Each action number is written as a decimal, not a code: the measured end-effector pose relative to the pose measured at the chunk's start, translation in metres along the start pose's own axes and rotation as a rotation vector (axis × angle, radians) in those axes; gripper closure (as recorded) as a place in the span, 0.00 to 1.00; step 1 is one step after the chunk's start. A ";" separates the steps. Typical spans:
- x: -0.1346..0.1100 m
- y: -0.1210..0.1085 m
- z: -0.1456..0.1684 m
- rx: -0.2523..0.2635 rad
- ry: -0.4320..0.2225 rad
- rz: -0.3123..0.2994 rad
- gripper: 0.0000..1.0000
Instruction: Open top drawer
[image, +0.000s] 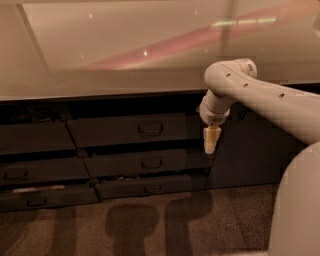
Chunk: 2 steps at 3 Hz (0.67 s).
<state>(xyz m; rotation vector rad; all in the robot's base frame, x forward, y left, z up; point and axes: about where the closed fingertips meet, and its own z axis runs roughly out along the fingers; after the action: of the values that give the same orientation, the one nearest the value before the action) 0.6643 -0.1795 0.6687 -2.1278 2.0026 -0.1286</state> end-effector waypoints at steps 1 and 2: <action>0.015 -0.019 0.011 0.009 0.038 0.011 0.00; 0.015 -0.019 0.011 0.009 0.038 0.011 0.00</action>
Offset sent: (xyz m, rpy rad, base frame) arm 0.0526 -0.0311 -0.0135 -0.0830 -0.0311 -0.0469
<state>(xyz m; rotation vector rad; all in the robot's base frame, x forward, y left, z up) 0.6863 -0.1925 0.6606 -2.1233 2.0305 -0.1769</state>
